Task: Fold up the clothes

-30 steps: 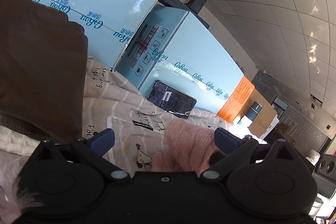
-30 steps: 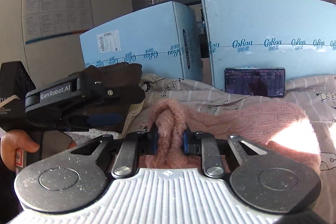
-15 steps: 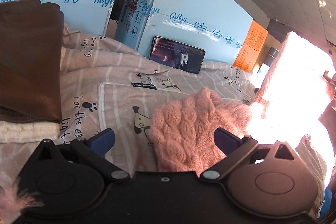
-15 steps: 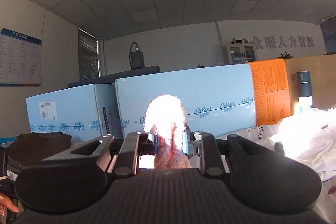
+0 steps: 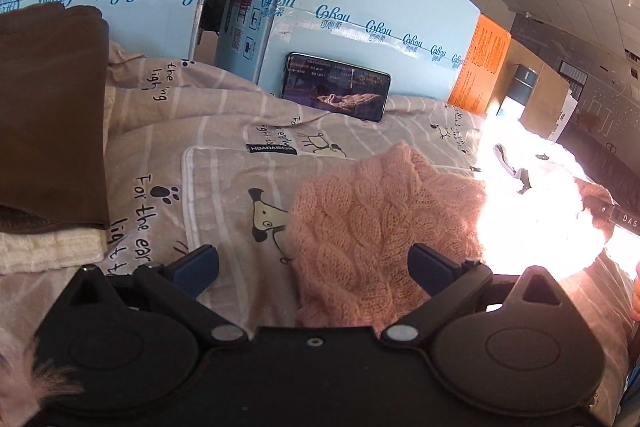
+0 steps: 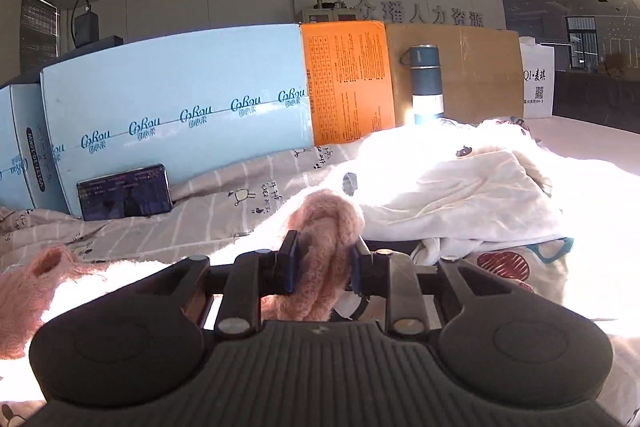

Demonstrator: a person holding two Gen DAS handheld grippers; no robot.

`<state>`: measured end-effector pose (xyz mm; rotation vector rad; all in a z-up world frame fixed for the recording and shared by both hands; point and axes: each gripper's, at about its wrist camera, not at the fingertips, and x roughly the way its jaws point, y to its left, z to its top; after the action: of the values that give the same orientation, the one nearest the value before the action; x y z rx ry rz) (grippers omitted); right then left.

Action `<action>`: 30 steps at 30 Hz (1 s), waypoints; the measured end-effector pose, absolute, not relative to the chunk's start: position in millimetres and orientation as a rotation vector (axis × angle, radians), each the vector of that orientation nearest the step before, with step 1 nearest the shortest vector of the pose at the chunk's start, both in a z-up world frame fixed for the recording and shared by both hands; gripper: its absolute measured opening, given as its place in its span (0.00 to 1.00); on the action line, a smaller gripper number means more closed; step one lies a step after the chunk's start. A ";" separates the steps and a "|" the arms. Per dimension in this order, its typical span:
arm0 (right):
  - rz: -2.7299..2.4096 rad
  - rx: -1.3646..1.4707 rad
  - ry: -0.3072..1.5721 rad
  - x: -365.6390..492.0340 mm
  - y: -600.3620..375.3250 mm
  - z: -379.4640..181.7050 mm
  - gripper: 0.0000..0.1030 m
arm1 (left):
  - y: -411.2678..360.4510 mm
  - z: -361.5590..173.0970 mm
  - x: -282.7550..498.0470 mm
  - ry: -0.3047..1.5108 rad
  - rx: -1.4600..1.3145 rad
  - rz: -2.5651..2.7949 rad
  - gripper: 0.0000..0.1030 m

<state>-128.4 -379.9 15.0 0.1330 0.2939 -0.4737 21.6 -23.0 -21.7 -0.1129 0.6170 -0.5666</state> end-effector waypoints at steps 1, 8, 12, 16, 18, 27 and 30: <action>-0.499 0.104 0.301 -128.2 -378.2 14.2 0.43 | -23.6 -21.9 21.7 0.618 -0.111 -0.569 1.00; -0.388 -0.052 0.266 -130.5 -358.3 19.6 0.82 | -27.3 -21.1 19.7 0.614 -0.096 -0.588 1.00; -0.183 -0.060 0.354 -114.3 -339.8 14.8 0.83 | -32.8 -20.3 18.5 0.619 -0.088 -0.620 1.00; -0.134 -0.090 0.461 -94.7 -325.9 3.9 0.83 | -39.9 -20.8 19.6 0.637 -0.092 -0.664 1.00; -0.156 -0.098 0.500 -88.3 -324.6 0.2 0.83 | -43.1 -22.3 21.7 0.654 -0.093 -0.676 1.00; -0.309 0.000 0.521 -97.8 -359.2 2.5 0.19 | -57.2 -24.2 20.8 0.665 -0.034 -0.694 0.93; -0.348 -0.008 0.447 -107.9 -359.5 12.8 0.15 | -61.5 -22.7 18.2 0.649 -0.007 -0.709 0.73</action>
<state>-107.9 -359.5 12.8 -0.0080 0.4473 -0.3481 18.2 -61.5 -22.7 -0.0072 0.6490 -0.7089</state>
